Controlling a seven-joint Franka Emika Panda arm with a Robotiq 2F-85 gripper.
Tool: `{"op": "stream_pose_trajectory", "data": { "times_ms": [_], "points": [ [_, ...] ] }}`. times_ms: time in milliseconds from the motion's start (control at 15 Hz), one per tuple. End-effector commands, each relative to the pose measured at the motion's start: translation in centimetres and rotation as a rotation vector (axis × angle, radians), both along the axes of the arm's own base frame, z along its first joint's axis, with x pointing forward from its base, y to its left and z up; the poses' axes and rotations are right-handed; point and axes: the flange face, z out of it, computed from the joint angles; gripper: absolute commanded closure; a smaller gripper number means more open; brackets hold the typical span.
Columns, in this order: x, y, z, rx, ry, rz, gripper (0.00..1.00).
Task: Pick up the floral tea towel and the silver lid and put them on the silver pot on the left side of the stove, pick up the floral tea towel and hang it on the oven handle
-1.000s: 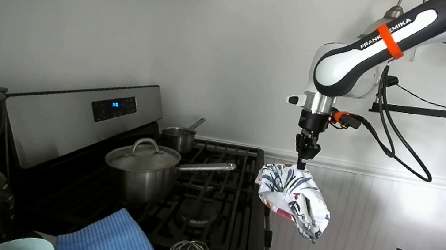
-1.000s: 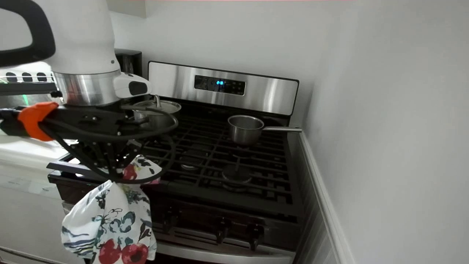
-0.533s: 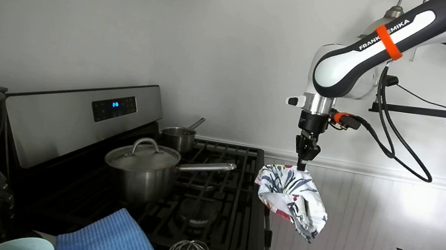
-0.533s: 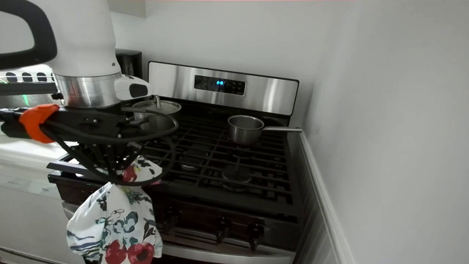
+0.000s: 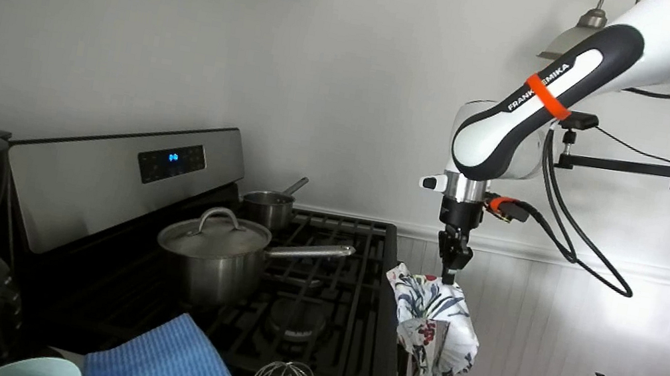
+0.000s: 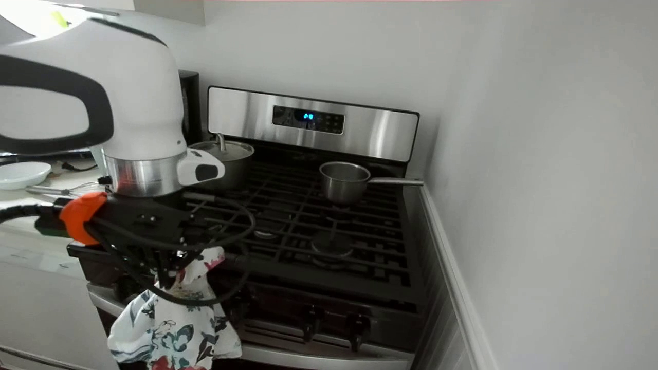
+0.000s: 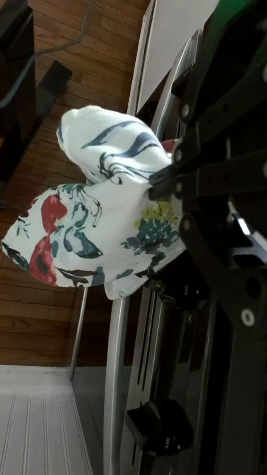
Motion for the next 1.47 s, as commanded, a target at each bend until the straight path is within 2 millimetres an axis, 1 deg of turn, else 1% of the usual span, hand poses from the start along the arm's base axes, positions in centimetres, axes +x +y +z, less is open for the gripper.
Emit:
{"op": "stream_pose_trajectory", "data": {
  "times_ms": [0,133,267,467,800,933,1200,1400],
  "points": [
    [0.6,-0.3,-3.3,0.045,-0.032,-0.101,1.0],
    [0.6,-0.4,-5.1,0.069,-0.048,-0.163,1.0],
    [0.7,-0.5,-6.5,0.099,-0.068,-0.212,1.0],
    [0.8,-0.6,-7.9,0.142,-0.101,-0.268,1.0],
    [1.0,-0.7,-10.4,0.205,-0.152,-0.302,1.0],
    [1.2,-0.8,-10.9,0.224,-0.193,-0.285,1.0],
    [1.5,-1.0,-12.2,0.224,-0.251,-0.173,1.0],
    [1.5,-1.1,-13.9,0.237,-0.24,-0.072,1.0]
  ]
}}
